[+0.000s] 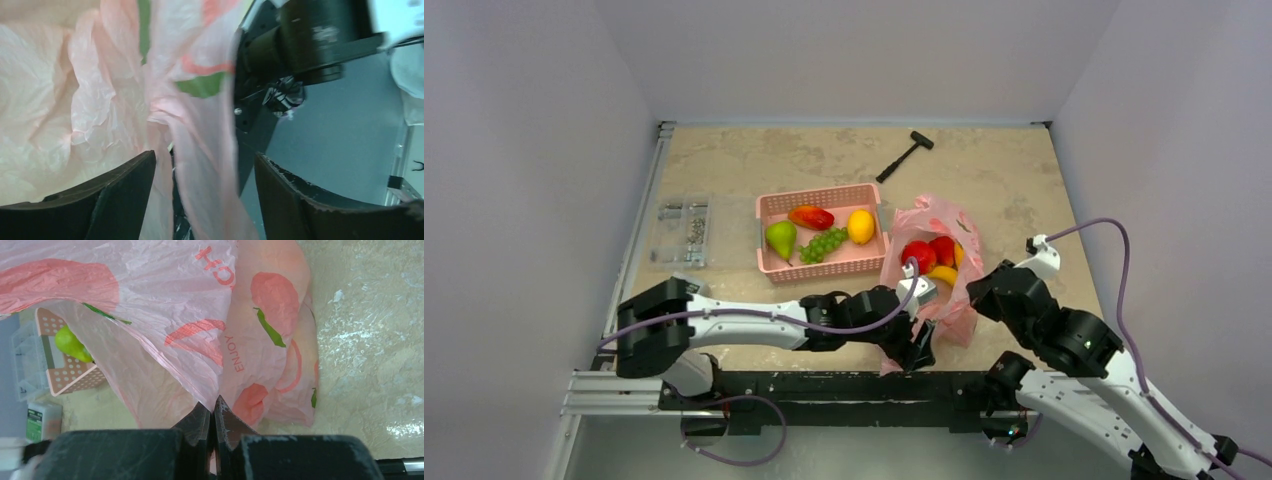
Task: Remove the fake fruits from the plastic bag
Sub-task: Adjust the plastic bag at the center of the board.
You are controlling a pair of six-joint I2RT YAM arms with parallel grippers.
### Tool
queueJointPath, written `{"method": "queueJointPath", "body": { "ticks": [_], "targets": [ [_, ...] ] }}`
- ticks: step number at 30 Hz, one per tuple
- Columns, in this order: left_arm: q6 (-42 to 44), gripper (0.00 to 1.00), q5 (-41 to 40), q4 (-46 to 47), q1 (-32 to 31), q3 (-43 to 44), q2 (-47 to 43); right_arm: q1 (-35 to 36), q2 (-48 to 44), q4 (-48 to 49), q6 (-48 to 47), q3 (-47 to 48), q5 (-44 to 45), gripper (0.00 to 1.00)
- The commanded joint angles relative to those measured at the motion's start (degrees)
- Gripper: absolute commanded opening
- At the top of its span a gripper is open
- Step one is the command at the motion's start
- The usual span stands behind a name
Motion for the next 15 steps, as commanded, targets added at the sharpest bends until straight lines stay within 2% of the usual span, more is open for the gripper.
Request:
{"method": "queueJointPath", "body": {
  "ticks": [1, 4, 7, 10, 15],
  "targets": [
    [4.4, 0.76, -0.7, -1.0, 0.0, 2.0, -10.4, 0.0, 1.5, 2.4, -1.1, 1.2, 0.0, 0.00],
    [5.2, 0.88, -0.6, -3.2, 0.6, 2.9, -14.7, 0.0, 2.3, 4.4, -3.9, 2.5, -0.2, 0.00],
    [2.4, 0.89, -1.9, -6.3, 2.9, 4.1, -17.0, 0.0, 3.9, 4.8, -5.7, 4.4, 0.2, 0.00],
    [0.8, 0.78, -2.7, -7.5, 5.8, 5.7, -16.3, 0.0, 4.5, 5.2, -7.3, 5.8, 0.8, 0.00],
    [-1.3, 0.48, -8.6, -7.8, 7.3, 11.0, -8.3, 0.1, 3.9, 7.8, -8.9, 6.9, -0.1, 0.00]
  ]
}}
